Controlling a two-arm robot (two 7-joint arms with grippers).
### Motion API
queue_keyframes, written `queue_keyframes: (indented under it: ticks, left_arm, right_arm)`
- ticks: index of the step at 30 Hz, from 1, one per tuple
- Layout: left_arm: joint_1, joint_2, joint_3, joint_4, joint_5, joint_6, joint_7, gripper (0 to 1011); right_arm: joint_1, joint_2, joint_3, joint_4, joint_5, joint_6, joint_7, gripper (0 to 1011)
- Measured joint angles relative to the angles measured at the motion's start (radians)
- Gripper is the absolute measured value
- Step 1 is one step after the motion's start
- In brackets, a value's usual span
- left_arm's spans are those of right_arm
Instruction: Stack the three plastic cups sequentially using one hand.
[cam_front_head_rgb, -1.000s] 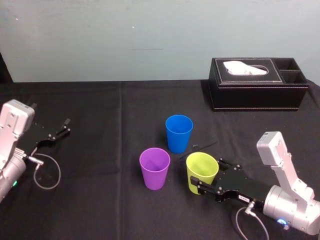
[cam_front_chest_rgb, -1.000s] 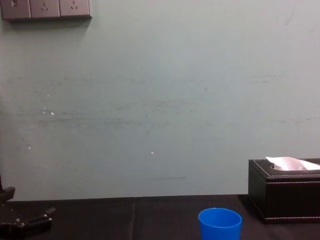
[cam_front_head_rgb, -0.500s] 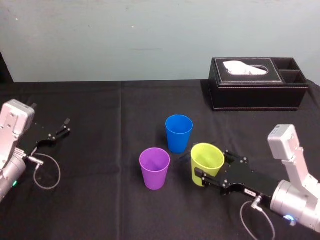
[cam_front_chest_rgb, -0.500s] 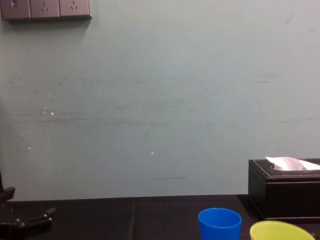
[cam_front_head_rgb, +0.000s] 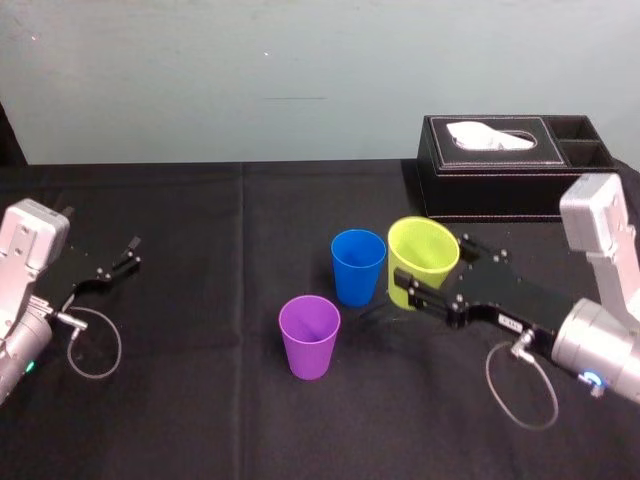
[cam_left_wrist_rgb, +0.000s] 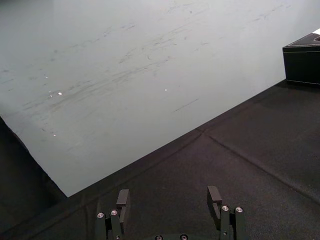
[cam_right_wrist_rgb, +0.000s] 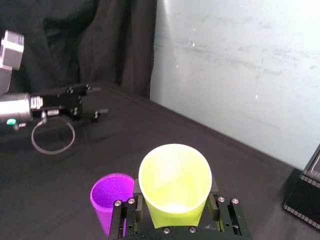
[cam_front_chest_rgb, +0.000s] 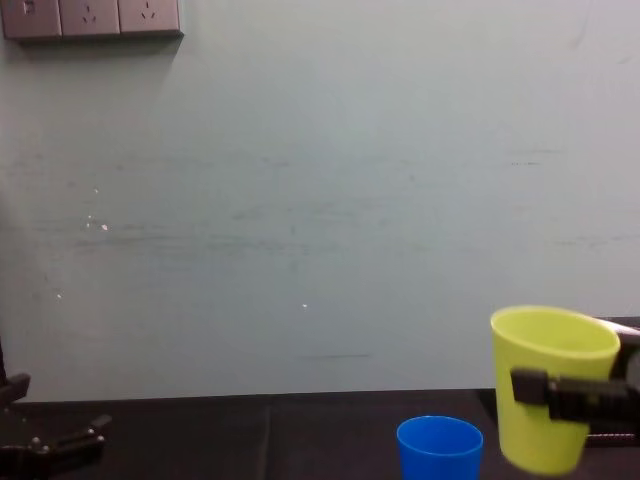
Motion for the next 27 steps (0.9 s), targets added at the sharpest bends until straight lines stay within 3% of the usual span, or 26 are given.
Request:
queue_keyframes:
  ticks: [7, 14, 27]
  left_arm:
    - [0.0, 0.0, 0.0, 0.0, 0.0, 0.0, 0.0, 1010]
    - [0.0, 0.0, 0.0, 0.0, 0.0, 0.0, 0.0, 1010]
    - [0.0, 0.0, 0.0, 0.0, 0.0, 0.0, 0.0, 1010]
  right_arm:
    - [0.057, -0.023, -0.007, 0.0, -0.001, 0.026, -0.019, 731]
    - [0.123, -0.058, -0.033, 0.041, -0.018, 0.046, -0.036, 731]
    - [0.207, -0.125, -0.093, 0.132, -0.089, 0.063, -0.061, 731]
